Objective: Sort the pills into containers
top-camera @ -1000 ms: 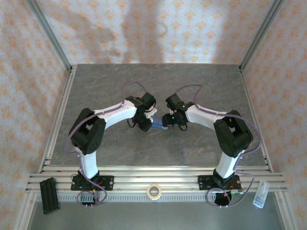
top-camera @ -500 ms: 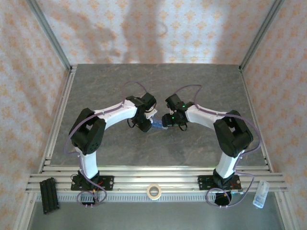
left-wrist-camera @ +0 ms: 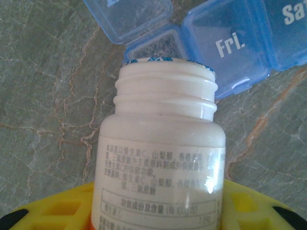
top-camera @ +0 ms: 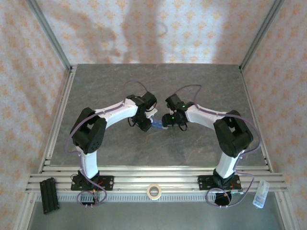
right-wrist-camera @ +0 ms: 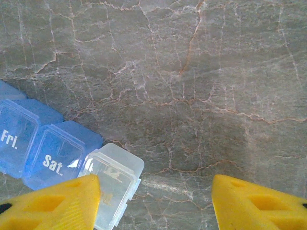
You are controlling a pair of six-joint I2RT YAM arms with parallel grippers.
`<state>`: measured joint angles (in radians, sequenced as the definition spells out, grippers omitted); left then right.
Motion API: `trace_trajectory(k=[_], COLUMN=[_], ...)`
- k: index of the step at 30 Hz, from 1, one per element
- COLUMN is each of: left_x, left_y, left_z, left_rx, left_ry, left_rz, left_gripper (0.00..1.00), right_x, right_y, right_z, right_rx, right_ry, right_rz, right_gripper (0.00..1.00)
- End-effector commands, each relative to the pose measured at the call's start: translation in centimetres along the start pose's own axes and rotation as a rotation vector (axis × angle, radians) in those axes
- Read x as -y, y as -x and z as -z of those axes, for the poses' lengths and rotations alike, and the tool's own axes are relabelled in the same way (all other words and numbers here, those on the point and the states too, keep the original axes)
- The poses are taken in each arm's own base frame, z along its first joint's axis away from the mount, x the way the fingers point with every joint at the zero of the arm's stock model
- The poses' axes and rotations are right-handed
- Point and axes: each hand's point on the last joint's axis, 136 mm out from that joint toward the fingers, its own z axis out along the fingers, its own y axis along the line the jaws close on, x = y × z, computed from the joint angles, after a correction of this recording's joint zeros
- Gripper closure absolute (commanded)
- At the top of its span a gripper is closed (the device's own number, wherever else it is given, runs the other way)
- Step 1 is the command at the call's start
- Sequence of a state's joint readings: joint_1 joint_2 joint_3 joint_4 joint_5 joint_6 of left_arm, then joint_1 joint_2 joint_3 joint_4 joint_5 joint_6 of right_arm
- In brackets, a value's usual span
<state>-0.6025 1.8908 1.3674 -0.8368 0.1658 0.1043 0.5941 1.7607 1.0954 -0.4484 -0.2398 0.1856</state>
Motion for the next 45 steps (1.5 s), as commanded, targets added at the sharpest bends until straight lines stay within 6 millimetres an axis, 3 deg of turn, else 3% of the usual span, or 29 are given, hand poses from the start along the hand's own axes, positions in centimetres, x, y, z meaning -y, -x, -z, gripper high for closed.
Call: trace_trajectory(k=[1,3,13,25,45], left_x=[-0.6,-0.7,-1.0,-1.2,-0.5], left_y=[-0.1,-0.3,-0.1,0.0,-0.2], left_z=[0.6,-0.1,0.1,1.4,0.1], left_rx=[-0.03,-0.061,-0.093,-0.094,-0.159], left_ry=[0.039,0.045,0.062,0.071,0.05], left_rz=[-0.019,-0.021,-0.025,-0.027,-0.051], left_gripper=[1.0,1.0,1.0,1.0,1.0], right_x=[0.2,0.2,0.2,0.3,0.3], right_y=[0.1,0.1,0.2,0.0,0.0], right_z=[-0.3,-0.3,-0.3,-0.4,-0.5], right_rx=[-0.005,-0.007,-0.007,-0.01,-0.014], right_ry=[-0.022,-0.021,-0.021,-0.023,-0.024], right_rz=[0.01,0.009,0.009,0.008,0.008], right_gripper=[0.38,0.38,0.38,0.38,0.38])
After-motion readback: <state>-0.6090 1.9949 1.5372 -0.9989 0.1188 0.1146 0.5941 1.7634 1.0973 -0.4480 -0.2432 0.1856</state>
